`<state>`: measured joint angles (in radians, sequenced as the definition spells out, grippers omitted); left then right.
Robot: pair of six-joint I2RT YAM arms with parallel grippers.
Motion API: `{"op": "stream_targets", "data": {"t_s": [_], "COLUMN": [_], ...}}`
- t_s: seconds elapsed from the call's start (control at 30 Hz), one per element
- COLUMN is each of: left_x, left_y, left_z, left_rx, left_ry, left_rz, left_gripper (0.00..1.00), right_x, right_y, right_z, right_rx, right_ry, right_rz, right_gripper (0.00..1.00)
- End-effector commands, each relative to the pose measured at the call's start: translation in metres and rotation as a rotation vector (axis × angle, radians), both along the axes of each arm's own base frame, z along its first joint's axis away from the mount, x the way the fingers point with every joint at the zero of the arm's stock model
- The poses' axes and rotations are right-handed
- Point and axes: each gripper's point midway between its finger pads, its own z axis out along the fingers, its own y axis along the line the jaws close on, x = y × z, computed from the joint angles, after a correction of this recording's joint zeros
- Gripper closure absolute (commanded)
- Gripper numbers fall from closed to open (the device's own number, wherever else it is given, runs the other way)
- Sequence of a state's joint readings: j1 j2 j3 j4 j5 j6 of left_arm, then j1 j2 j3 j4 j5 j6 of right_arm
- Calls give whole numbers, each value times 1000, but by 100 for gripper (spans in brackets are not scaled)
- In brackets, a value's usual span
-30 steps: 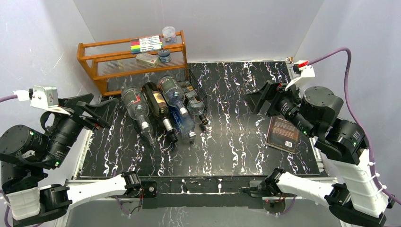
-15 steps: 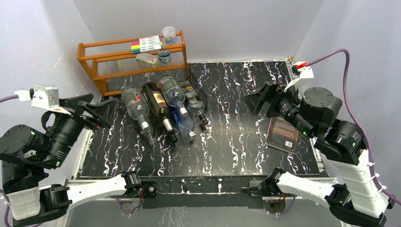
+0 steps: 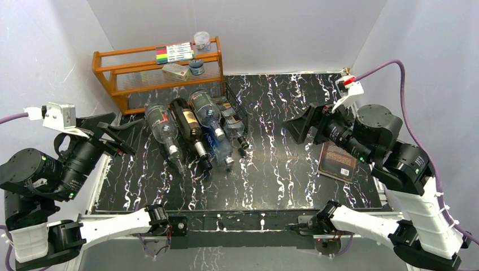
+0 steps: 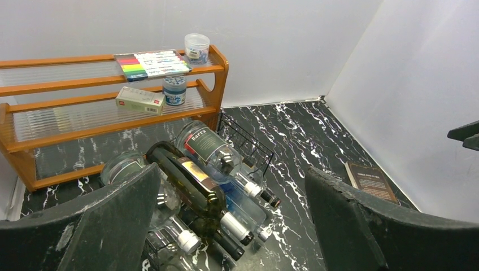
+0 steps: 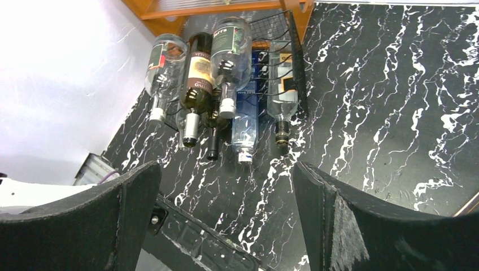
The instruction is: Put the wine bottle on the wine rack
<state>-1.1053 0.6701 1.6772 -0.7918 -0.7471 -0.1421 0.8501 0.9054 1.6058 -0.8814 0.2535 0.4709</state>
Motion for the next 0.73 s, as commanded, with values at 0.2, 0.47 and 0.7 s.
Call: {"op": "stream_targets", "data": {"t_s": [0.2, 0.47, 0.7], "left_x": [0, -6, -8], "left_y": [-6, 5, 5], "left_z": [9, 31, 31], "left_rx": [11, -72, -76], "left_ry": [-18, -93, -99], "left_rz": [-23, -30, -40], "left_gripper": [2, 2, 2], "right_x": [1, 4, 5], "right_y": [10, 9, 9], "right_z": [13, 16, 15], "right_rx": [32, 32, 28], "right_ry": [-52, -59, -56], "right_rz": [47, 29, 26], "right_gripper": [2, 2, 2]}}
